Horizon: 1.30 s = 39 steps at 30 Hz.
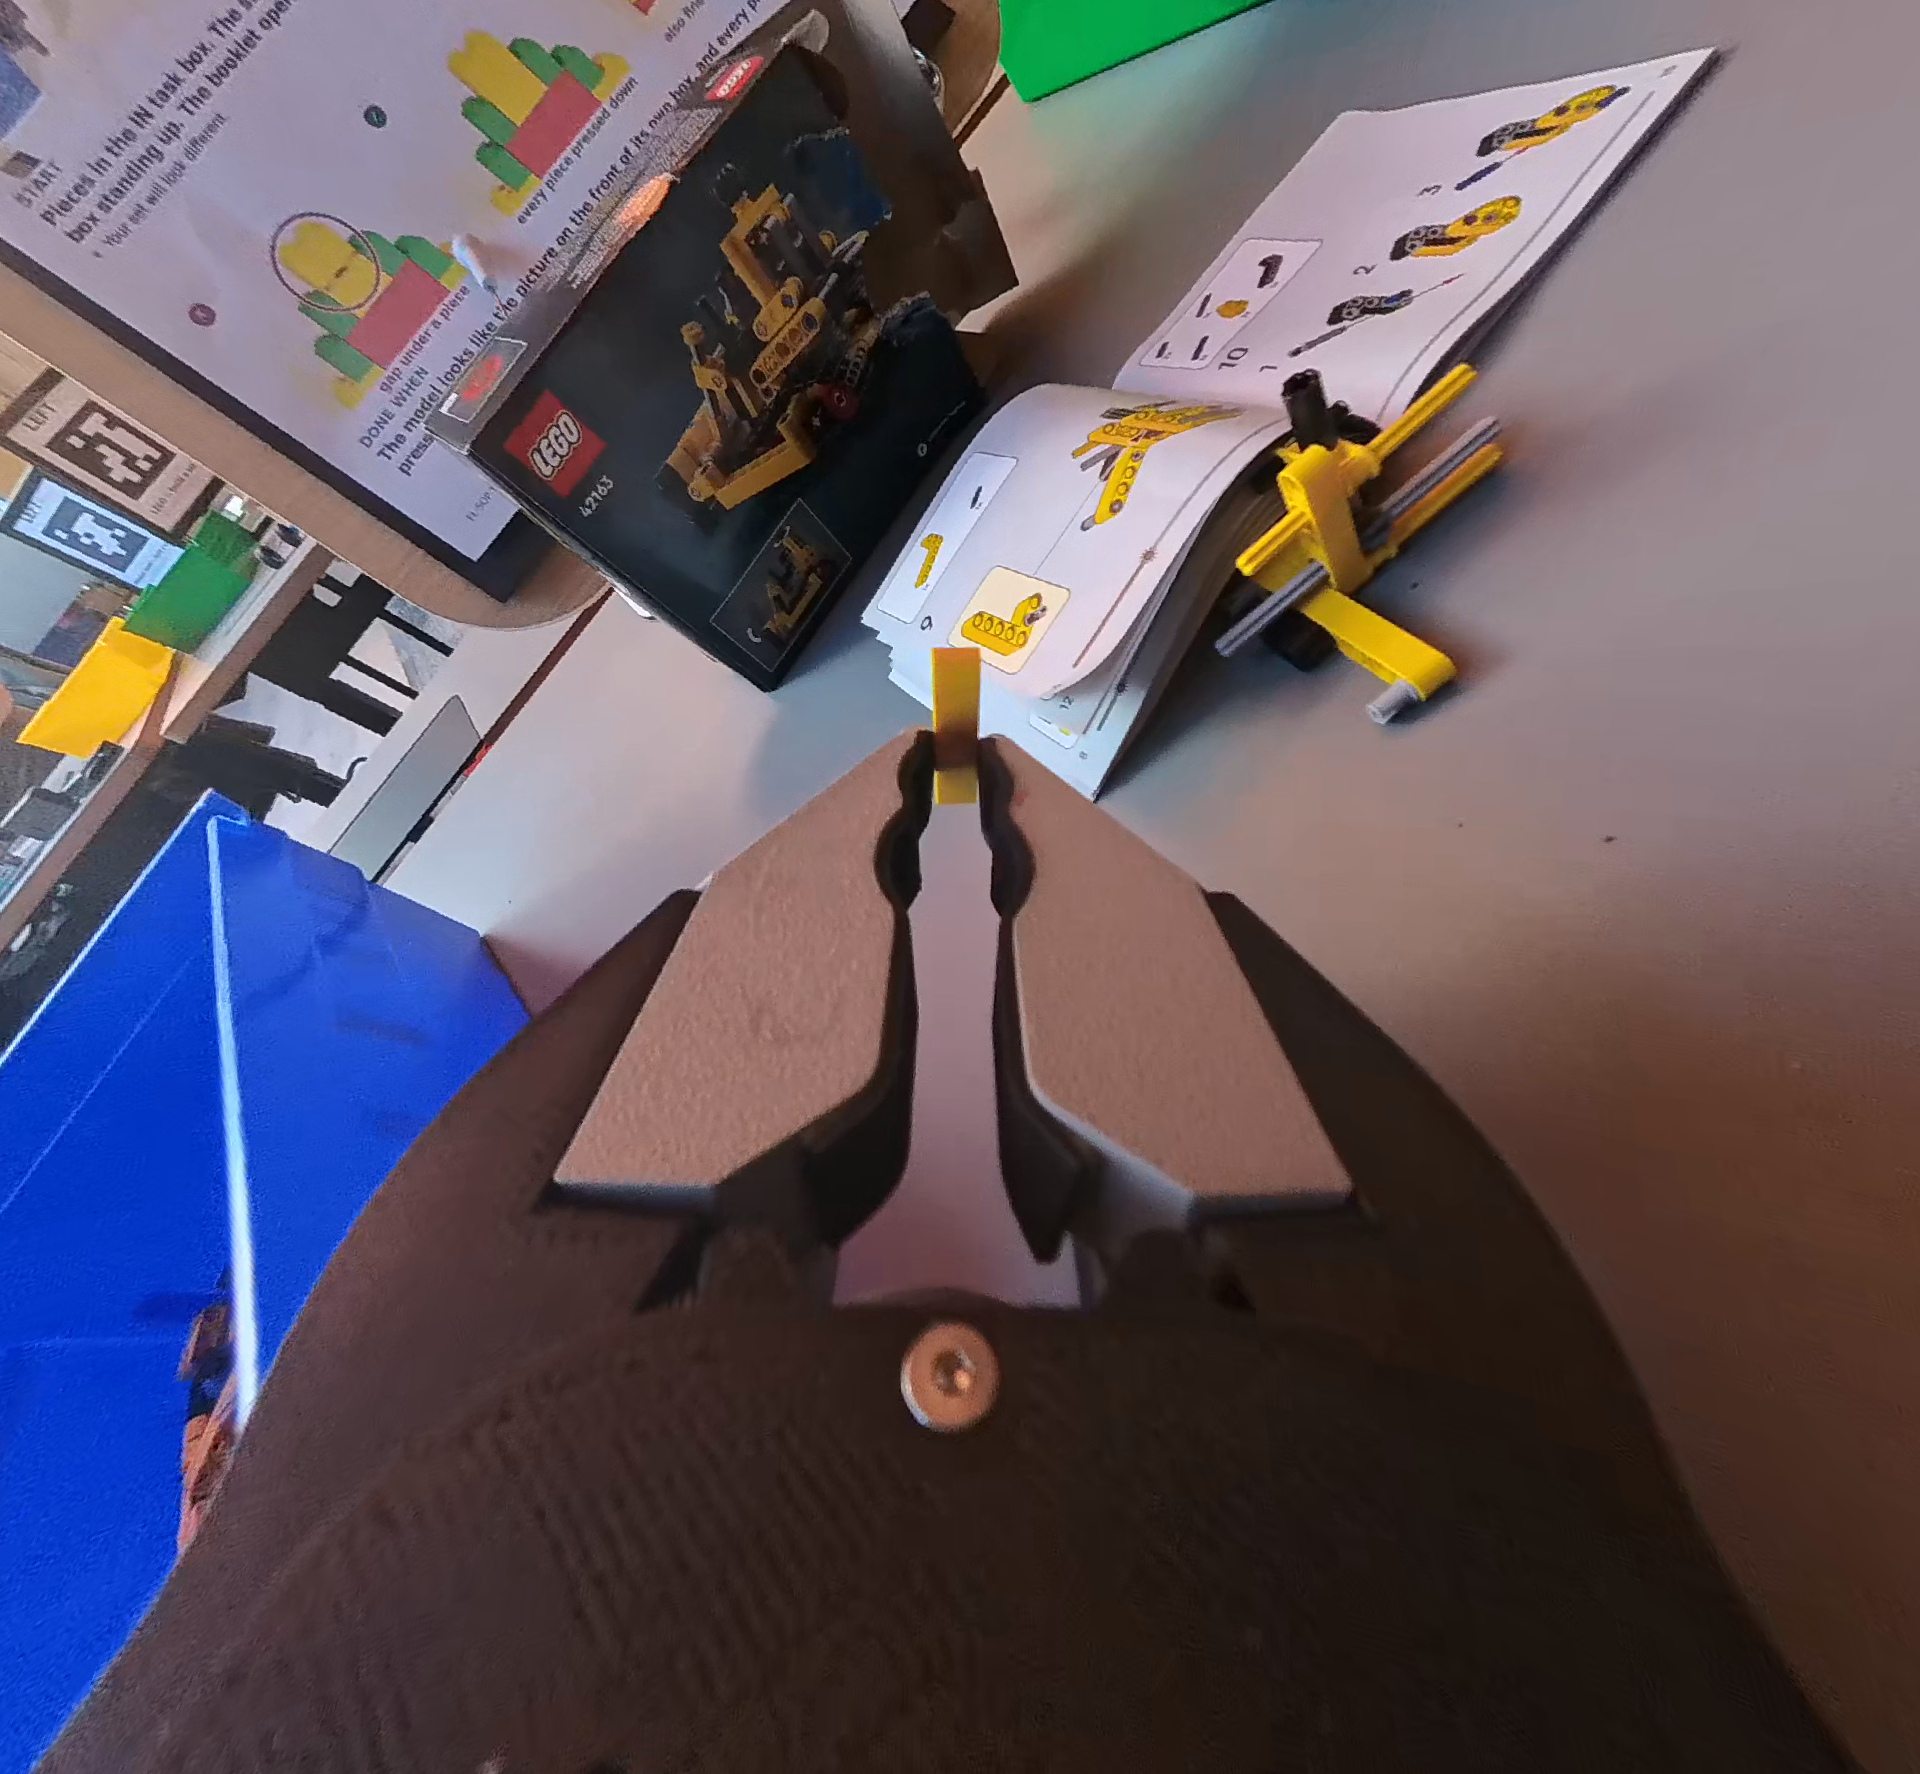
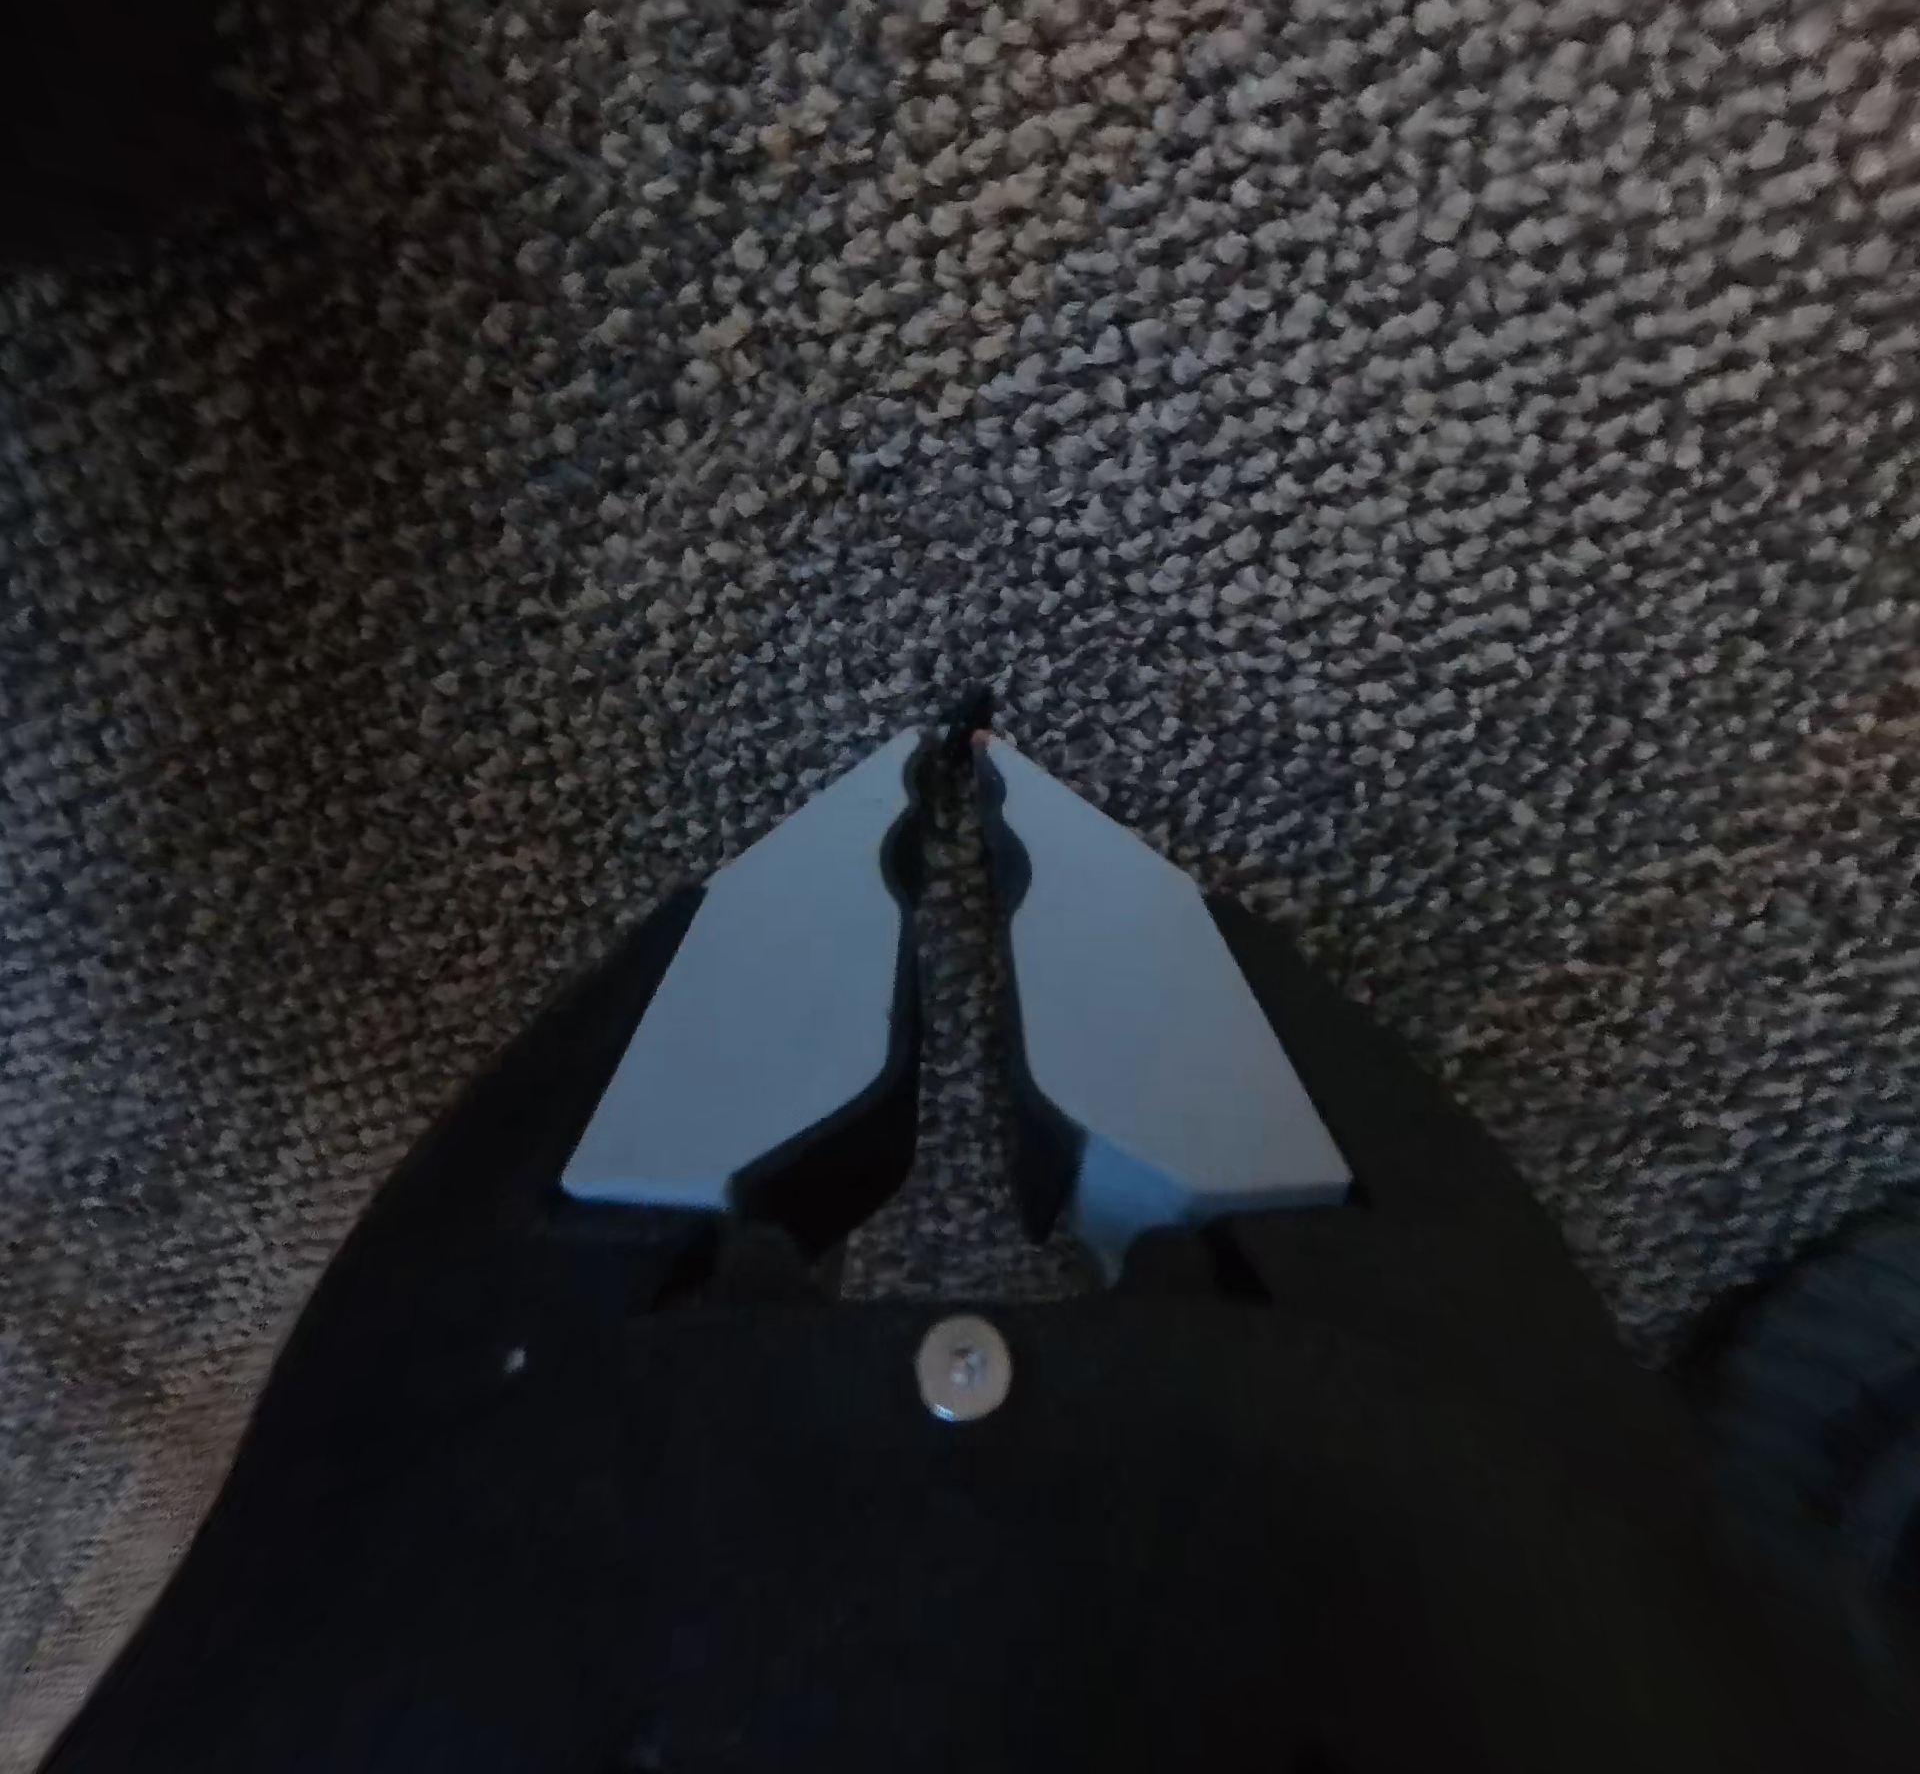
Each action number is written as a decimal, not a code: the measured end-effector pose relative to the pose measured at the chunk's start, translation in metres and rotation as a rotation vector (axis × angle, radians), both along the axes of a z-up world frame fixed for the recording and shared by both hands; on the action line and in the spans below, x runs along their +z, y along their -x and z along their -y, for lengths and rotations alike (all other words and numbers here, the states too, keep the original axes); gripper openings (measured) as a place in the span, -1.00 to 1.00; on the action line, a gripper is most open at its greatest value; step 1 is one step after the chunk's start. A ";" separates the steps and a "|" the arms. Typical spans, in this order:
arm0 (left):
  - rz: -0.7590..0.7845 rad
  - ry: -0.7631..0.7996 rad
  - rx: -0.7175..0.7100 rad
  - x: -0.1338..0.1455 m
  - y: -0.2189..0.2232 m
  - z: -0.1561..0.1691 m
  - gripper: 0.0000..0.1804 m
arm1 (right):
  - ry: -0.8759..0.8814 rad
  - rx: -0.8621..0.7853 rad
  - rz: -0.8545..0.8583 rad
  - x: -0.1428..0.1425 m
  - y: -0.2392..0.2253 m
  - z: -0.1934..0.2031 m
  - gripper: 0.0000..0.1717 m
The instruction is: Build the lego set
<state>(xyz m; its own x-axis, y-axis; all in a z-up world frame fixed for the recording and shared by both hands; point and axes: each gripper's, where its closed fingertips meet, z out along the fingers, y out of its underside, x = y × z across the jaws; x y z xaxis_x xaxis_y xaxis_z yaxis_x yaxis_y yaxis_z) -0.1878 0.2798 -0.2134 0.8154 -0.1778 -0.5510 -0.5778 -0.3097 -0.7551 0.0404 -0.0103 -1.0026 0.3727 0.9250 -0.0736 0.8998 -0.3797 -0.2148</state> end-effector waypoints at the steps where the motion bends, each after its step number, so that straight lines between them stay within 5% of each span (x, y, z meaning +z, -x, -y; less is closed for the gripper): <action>1: 0.001 0.002 -0.001 0.000 0.000 0.000 -0.94 | 0.013 -0.045 0.000 0.000 0.000 -0.001 -0.98; 13: -0.004 -0.008 0.004 0.002 0.002 0.001 -0.94 | -0.105 -0.083 0.062 0.000 -0.001 -0.001 -1.00; 27: 0.008 -0.013 0.031 0.003 0.011 0.001 -0.94 | 0.357 -0.113 -0.116 0.036 0.002 0.016 -0.99; 33: -0.028 -0.010 0.022 -0.001 0.010 0.000 -0.94 | 0.533 -0.075 -0.294 0.131 0.034 0.014 -0.99; 39: -0.001 -0.057 0.102 0.002 0.030 0.001 -0.93 | 0.390 0.248 -0.450 0.300 0.040 0.000 -0.98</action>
